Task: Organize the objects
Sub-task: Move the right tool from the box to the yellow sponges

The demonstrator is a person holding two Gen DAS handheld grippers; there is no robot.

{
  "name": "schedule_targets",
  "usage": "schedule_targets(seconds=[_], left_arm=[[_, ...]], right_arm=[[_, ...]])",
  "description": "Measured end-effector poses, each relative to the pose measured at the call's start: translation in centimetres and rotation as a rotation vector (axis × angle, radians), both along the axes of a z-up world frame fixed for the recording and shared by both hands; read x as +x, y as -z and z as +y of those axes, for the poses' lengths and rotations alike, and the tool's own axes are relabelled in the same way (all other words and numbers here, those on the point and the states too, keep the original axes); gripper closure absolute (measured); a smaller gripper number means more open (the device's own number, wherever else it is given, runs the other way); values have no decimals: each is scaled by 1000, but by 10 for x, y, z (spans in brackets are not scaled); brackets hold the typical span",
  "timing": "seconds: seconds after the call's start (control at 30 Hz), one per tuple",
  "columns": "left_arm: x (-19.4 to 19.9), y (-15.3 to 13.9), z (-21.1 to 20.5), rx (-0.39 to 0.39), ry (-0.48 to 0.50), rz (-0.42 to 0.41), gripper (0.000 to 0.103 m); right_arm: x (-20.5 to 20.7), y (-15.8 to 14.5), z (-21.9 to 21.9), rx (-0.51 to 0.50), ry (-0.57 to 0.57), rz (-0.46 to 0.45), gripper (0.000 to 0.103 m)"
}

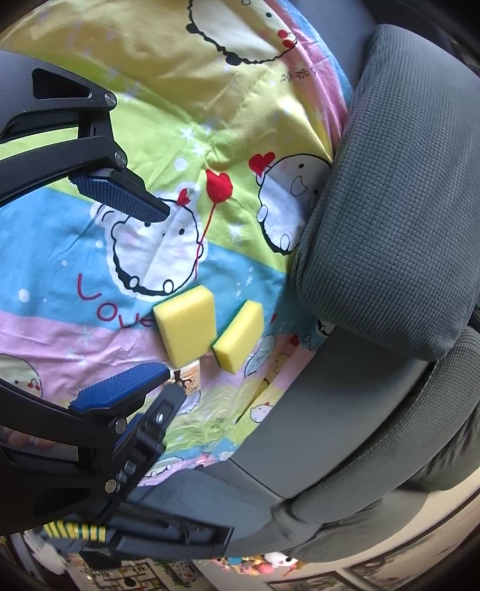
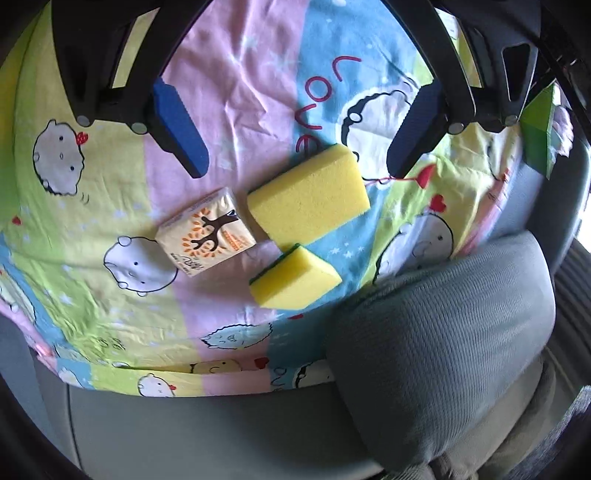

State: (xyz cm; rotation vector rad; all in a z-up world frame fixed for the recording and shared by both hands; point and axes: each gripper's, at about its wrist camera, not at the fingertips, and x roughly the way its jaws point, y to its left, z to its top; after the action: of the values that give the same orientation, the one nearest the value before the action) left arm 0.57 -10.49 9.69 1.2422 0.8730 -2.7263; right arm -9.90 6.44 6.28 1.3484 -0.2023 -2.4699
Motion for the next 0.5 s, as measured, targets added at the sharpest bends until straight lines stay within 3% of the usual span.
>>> schedule_targets(seconds=[0.5], left_arm=[[-4,10,-7,72,-23,-48,24]], right_arm=[[-11,5,-6,17,27,-12,6]])
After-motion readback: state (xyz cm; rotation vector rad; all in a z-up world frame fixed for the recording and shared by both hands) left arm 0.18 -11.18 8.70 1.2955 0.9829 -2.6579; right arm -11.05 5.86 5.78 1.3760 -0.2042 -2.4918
